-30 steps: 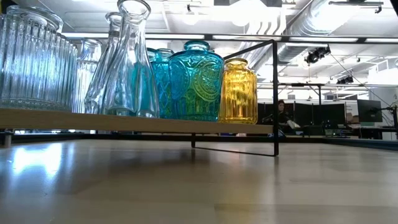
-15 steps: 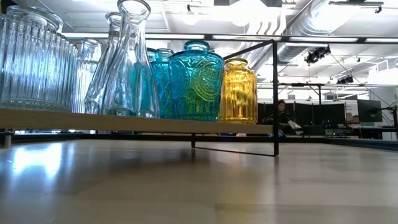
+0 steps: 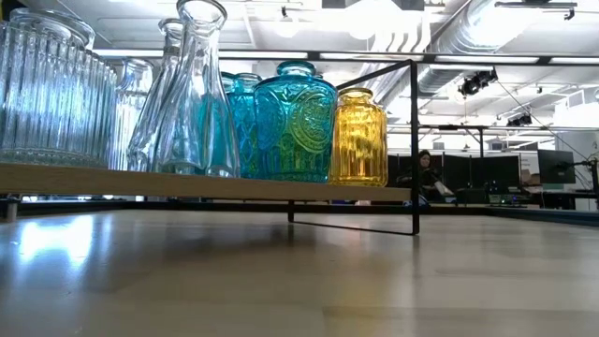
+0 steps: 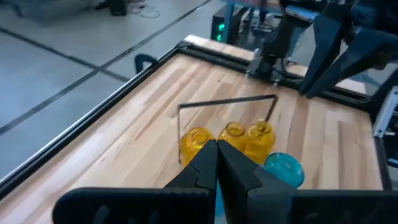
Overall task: Sort vases onto shelf
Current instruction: Return to Home Position
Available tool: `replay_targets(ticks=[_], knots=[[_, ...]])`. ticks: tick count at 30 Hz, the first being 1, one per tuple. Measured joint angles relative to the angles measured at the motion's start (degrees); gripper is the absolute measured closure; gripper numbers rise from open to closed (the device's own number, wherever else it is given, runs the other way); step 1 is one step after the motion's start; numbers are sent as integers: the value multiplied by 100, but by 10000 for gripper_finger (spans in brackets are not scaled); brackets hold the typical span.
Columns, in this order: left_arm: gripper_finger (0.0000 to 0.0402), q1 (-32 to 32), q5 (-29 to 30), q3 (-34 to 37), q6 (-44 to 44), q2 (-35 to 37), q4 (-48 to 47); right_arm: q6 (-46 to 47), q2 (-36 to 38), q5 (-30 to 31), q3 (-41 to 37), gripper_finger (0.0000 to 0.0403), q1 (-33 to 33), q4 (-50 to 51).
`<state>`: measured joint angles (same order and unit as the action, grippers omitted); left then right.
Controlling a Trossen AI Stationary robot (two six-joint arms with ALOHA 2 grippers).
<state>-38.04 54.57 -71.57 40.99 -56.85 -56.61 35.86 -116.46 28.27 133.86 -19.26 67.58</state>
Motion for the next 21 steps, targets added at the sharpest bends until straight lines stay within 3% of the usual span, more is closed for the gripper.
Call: replay_targets(ticks=[7, 13, 17, 21], knots=[[402, 38, 166, 0, 651, 62, -749, -536, 0, -358, 0, 400, 732, 127], [402, 35, 229, 7, 642, 378, -989, -746, 296, -1247, -4, 402, 1297, -27], [401, -105, 117, 7, 527, 877, -1031, -898, 816, -1134, -3, 402, 1462, -2], [401, -308, 114, 33, 211, 1443, -1122, -897, 1446, -597, -9, 403, 1523, 253]])
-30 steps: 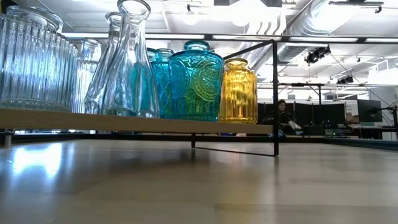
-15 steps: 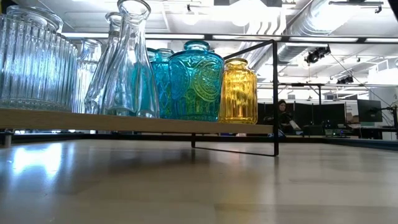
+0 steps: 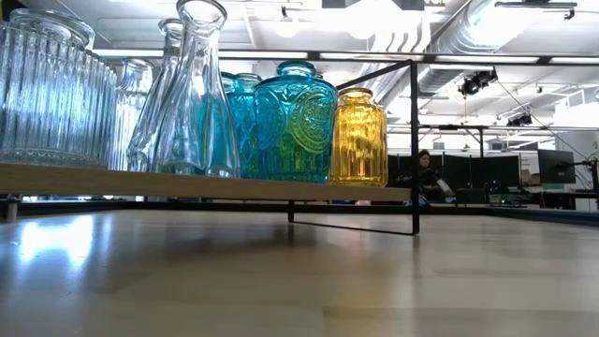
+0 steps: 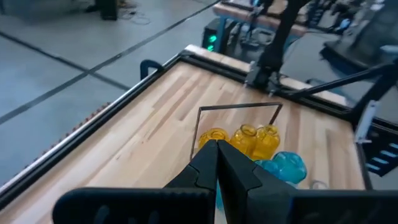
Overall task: Sort vases onto shelf
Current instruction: Return to Home Position
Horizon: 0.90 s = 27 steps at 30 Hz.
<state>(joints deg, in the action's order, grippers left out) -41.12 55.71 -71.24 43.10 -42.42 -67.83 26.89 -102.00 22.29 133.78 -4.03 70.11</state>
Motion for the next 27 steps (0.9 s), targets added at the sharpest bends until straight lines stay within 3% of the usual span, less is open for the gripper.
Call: replay_targets(ticks=[5, 12, 20, 24, 27], knots=[[402, -224, -279, 348, -467, 710, 8, 134, 754, 522, 2, 403, -272, 823], [402, -370, -867, 1201, -722, 1316, 578, 18, 1225, 1014, -2, 403, -1230, 1318], [401, -516, -1529, 2353, -1217, 1868, 1755, 1148, 1656, 1759, -4, 403, -2335, 1988], [401, -507, -1214, 2808, -1376, 2331, 2278, 1418, 1892, 2460, -4, 403, -2924, 1967], [401, -503, -1241, 3019, -1207, 2669, 2437, 1568, 1974, 3370, -2, 403, -3294, 1959]])
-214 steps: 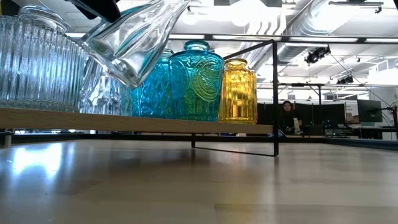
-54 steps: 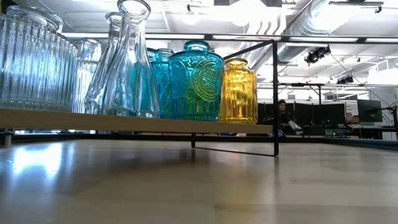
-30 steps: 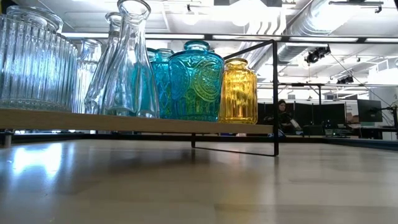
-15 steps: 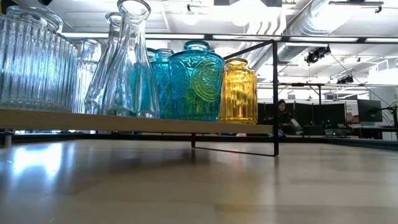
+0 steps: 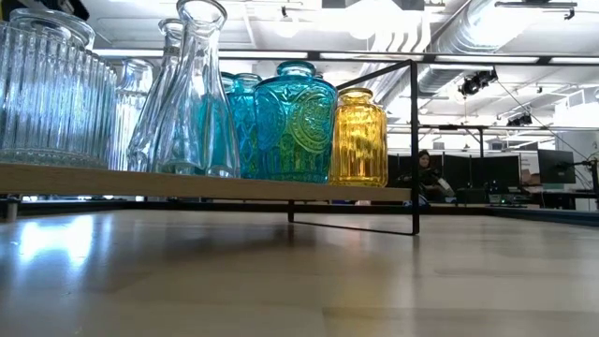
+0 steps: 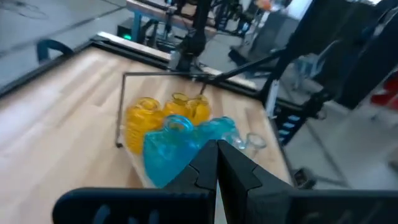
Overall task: Sort vases onto shelf
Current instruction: Return to Home Position
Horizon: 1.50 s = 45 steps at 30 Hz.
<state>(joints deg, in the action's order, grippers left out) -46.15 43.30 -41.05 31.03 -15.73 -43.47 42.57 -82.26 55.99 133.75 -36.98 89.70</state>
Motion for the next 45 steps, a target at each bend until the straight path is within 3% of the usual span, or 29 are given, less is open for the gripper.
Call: replay_targets(ticks=[4, 7, 11, 15, 18, 23, 26, 30, 34, 45], knots=[[401, 0, -496, 243, 356, 398, 386, 2, 58, 122, 0, 403, -245, -23], [402, 0, -1033, 417, 627, 500, 950, 187, 109, -326, 0, 403, -266, -33], [401, 0, -1988, 747, 829, 524, 2255, 641, -38, -509, -77, 403, -270, -97], [401, -2, -2645, 1156, 826, 524, 3436, -416, -301, -1766, -284, 403, -206, -801], [402, -4, -2554, 1389, 836, 522, 3819, -1158, -318, -2612, -530, 403, -109, -1971], [402, -4, -1877, 1488, 939, 522, 3917, -2796, -293, -4066, -1139, 402, 155, -4487], [401, 0, -1530, 1488, 939, 524, 4033, -3123, -281, -4779, -1633, 402, 459, -5681], [401, 0, -1290, 1488, 940, 523, 4079, -2721, -256, -5580, -2466, 402, 947, -6509], [402, 0, -1270, 1488, 937, 524, 4083, -2115, 213, -5563, -3729, 402, 1432, -6643], [402, 0, -1267, 1486, 736, 524, 3609, -1950, 3312, -5434, -8106, 402, 2097, -10251]])
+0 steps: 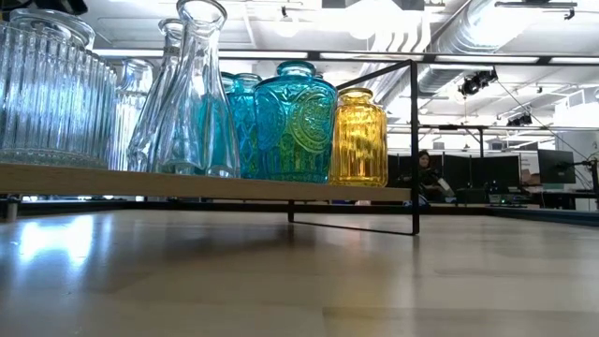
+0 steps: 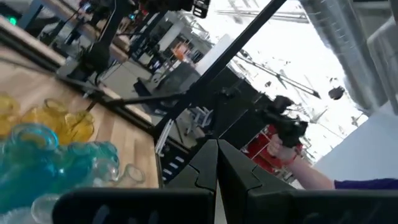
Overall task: Sort vases onto shelf
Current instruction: Return to Home Position
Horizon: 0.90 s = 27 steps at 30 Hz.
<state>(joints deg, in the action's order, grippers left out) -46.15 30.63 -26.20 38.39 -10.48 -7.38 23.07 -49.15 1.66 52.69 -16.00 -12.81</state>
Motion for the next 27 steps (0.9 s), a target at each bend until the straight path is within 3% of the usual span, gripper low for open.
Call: replay_targets(ticks=[3, 6, 10, 15, 18, 21, 24, 27], knots=[[401, 0, 127, 0, 224, 0, -86, 97, 630, 116, -1140, 402, 63, -1176], [401, 0, 380, 0, -244, 0, -190, 296, 992, 179, -2117, 402, 125, -2168], [402, 0, -80, 0, -729, 4, -385, 539, 1103, 181, -3193, 402, 133, -3456], [401, 123, -115, -2, 319, -22, -1379, 641, 996, 22, -4103, 402, 133, -5034], [402, 221, -406, -2, 985, -25, -1792, 281, 981, -516, -4410, 402, 133, -5946], [402, 236, -1067, -2, 844, -39, -1855, -362, 984, -1324, -4535, 402, 132, -6685], [402, 234, -1628, -2, 808, -37, -1838, -914, 986, -2152, -4542, 402, 131, -6976], [401, 241, -1883, -2, 863, -49, -1834, -1048, 981, -2385, -4542, 402, 128, -6944]])
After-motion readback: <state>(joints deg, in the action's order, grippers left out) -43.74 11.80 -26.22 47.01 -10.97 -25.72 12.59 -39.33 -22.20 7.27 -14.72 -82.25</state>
